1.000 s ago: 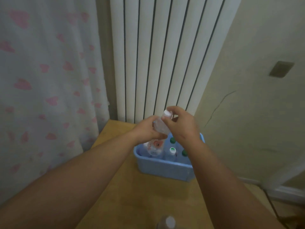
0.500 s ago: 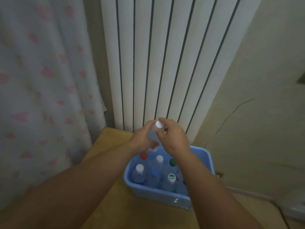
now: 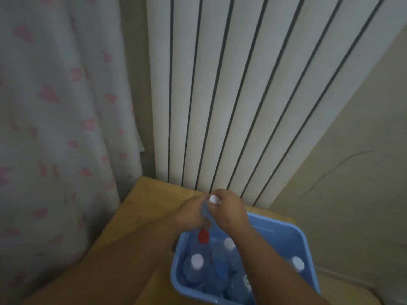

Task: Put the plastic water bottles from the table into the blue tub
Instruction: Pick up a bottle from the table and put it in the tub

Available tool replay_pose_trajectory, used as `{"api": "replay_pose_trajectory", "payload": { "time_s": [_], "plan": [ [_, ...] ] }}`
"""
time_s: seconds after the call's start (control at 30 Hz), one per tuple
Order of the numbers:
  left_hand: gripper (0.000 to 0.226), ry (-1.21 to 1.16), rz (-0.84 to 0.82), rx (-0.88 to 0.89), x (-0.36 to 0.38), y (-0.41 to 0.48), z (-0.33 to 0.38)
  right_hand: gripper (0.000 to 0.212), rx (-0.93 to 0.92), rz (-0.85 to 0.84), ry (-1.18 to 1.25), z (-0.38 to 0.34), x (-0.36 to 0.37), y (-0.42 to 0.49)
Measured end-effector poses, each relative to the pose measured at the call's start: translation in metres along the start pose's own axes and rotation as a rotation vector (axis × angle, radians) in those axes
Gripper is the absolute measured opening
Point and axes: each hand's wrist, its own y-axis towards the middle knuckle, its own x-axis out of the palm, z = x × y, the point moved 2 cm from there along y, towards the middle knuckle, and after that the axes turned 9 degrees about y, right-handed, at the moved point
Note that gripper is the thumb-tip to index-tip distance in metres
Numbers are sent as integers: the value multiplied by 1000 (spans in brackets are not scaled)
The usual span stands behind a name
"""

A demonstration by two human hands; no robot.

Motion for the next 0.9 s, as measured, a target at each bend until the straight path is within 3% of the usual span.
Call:
{"api": "replay_pose_trajectory", "payload": {
  "time_s": [0.1, 0.2, 0.63, 0.77, 0.9],
  "plan": [
    [40, 152, 6, -7, 1, 8, -5, 15, 11, -33, 9, 10, 12, 11],
    [48, 466, 77, -19, 6, 13, -8, 15, 30, -69, 24, 21, 20, 17],
    [74, 450, 169, -21, 37, 26, -38, 17, 77, -142, 5, 49, 33, 30],
    [55, 513, 159, 7, 39, 28, -44, 14, 121, -197, 1, 60, 36, 27],
    [55, 572, 129, 14, 38, 25, -46, 19, 134, -239, -10, 59, 33, 27]
  ]
}}
